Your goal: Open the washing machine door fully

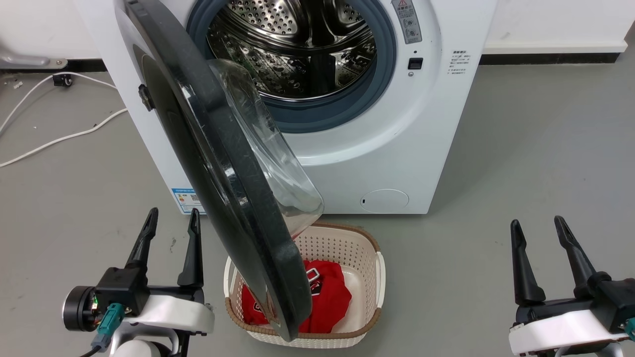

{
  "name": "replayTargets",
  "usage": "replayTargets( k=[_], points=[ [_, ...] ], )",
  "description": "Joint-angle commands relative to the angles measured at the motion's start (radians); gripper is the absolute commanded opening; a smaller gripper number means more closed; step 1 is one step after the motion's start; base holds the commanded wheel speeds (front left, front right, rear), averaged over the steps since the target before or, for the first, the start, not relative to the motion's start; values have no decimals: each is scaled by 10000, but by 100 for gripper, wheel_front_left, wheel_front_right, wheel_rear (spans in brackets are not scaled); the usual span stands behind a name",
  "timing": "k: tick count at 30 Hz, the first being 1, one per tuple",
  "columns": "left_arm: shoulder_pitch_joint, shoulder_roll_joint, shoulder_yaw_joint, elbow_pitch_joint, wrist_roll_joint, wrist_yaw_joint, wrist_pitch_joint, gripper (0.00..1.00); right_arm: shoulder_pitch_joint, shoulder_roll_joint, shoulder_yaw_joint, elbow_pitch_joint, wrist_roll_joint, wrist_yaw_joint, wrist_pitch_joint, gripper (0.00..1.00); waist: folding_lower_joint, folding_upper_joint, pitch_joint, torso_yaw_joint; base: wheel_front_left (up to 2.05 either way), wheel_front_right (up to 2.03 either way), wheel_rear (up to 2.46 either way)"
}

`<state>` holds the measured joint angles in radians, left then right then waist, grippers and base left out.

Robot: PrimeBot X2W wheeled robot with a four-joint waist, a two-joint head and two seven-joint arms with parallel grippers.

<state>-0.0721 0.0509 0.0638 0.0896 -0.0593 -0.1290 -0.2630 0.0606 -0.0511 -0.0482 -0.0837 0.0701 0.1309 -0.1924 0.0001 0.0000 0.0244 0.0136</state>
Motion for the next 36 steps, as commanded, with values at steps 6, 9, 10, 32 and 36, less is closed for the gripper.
replayTargets(
  k=[6,9,10,32,36],
  points=[
    [-130,13,18,-587,43,-20,-23,0,-147,19,1,91,18,-3,10,100,-1,0,79,-13,0,0,0],
    [-230,12,71,-1205,102,-20,-23,0,-196,17,7,109,75,-3,-18,100,-1,0,124,-23,0,0,0],
    [-229,11,85,-1446,132,-20,-23,0,-204,17,9,122,81,-3,-26,100,-1,0,135,-21,0,0,0],
    [-1382,-4,-565,-7361,294,169,-21,0,-327,18,38,489,301,-3,-90,100,-1,0,189,-18,0,0,0],
    [-1282,-3,-1394,-7821,152,66,-20,0,-308,18,56,541,334,-3,-95,100,-1,0,153,-51,0,0,0]
  ],
)
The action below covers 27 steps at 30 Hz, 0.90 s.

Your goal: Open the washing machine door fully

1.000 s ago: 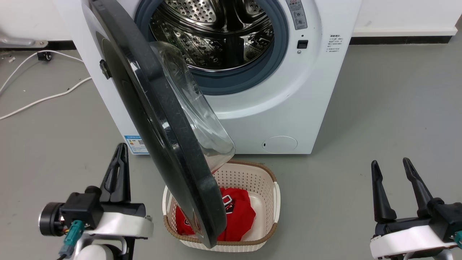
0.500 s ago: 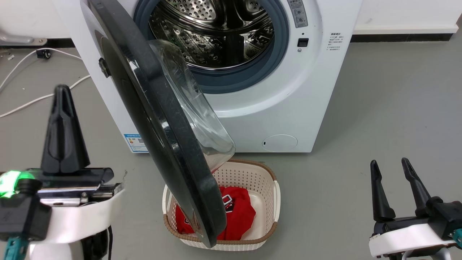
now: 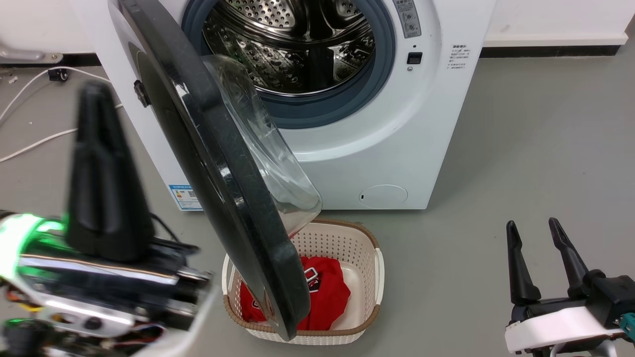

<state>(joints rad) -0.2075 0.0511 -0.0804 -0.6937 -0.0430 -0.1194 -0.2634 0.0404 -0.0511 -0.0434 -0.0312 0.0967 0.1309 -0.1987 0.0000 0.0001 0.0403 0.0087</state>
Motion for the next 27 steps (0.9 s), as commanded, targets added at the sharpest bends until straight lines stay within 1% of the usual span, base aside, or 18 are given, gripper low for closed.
replayTargets(
  k=[1,4,8,12,17,21,25,27],
  points=[
    [175,40,-257,22,-86,-45,-16,0,-89,18,12,27,73,-3,-34,100,0,-1,-32,-8,0,0,0],
    [652,186,-1423,379,-348,-92,-14,0,-16,18,22,58,85,-3,-36,100,0,-1,-93,-10,0,0,0],
    [1331,585,-2912,1235,-661,-112,-17,0,32,16,19,67,104,-3,-18,100,0,-1,-114,24,0,0,0],
    [1969,1032,-3885,2478,-960,-118,-17,0,50,17,69,96,132,-3,2,100,0,-1,-122,46,0,0,0],
    [2747,1515,-4493,4242,-1162,-121,6,0,78,17,94,133,191,-3,9,100,0,-1,-96,52,0,0,0],
    [3061,1703,-4768,5433,-1256,-120,100,0,91,17,86,166,255,-3,1,100,0,-1,-55,83,0,0,0],
    [2837,1568,-4825,6279,-1251,-111,52,0,-11,17,116,208,308,-3,-2,100,0,-1,21,104,0,0,0],
    [2604,1413,-4741,6559,-1213,-18,29,0,-66,17,136,227,326,-3,-6,100,0,-1,53,105,0,0,0]
  ],
)
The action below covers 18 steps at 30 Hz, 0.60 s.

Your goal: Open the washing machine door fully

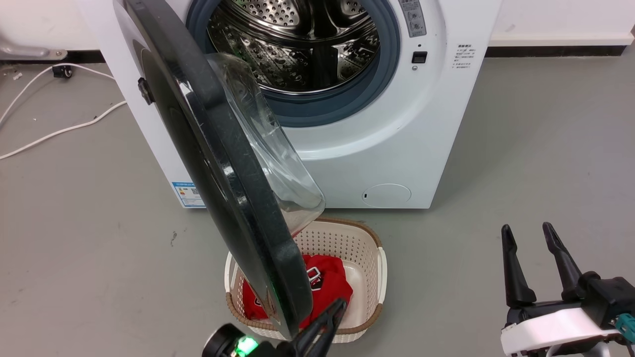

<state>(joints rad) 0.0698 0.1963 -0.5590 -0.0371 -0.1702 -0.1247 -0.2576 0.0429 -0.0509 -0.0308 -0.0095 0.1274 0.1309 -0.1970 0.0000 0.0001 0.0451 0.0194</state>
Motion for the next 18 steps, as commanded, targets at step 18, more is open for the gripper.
replayTargets(
  k=[18],
  points=[
    [-1681,-1194,1054,1249,147,1066,-73,0,-207,15,196,348,358,-3,0,100,0,-1,129,-263,0,0,0]
  ],
)
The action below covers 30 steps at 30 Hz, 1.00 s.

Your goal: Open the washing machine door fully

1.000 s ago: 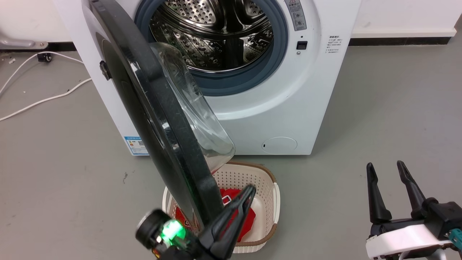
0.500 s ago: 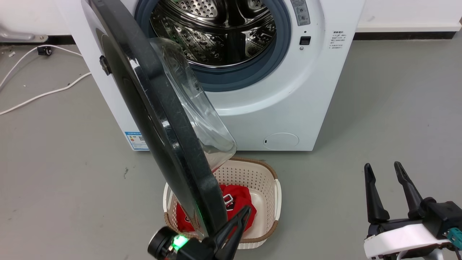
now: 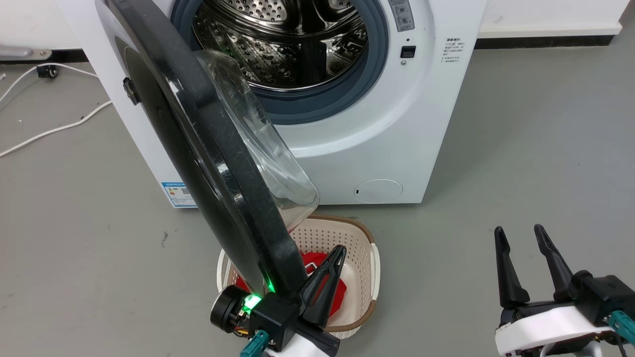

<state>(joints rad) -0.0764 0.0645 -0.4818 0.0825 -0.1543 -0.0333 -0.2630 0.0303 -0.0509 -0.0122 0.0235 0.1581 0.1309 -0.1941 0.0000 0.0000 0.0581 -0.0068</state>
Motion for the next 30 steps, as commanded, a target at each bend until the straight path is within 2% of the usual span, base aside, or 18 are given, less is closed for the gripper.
replayTargets(
  k=[1,10,19,30],
  points=[
    [-169,117,335,51,-24,191,-19,0,-88,15,13,28,70,-3,-22,100,0,0,-3,-4,0,0,0],
    [540,72,500,-436,80,350,-20,0,-35,15,92,179,200,-3,-21,100,0,0,-125,96,0,0,0],
    [1681,133,710,-878,-78,558,-21,0,204,15,106,278,324,-3,25,100,0,0,-412,546,0,0,0],
    [2605,544,1147,-1226,-52,1049,-12,0,450,15,146,235,377,-3,113,100,0,0,-591,1173,0,0,0]
  ],
)
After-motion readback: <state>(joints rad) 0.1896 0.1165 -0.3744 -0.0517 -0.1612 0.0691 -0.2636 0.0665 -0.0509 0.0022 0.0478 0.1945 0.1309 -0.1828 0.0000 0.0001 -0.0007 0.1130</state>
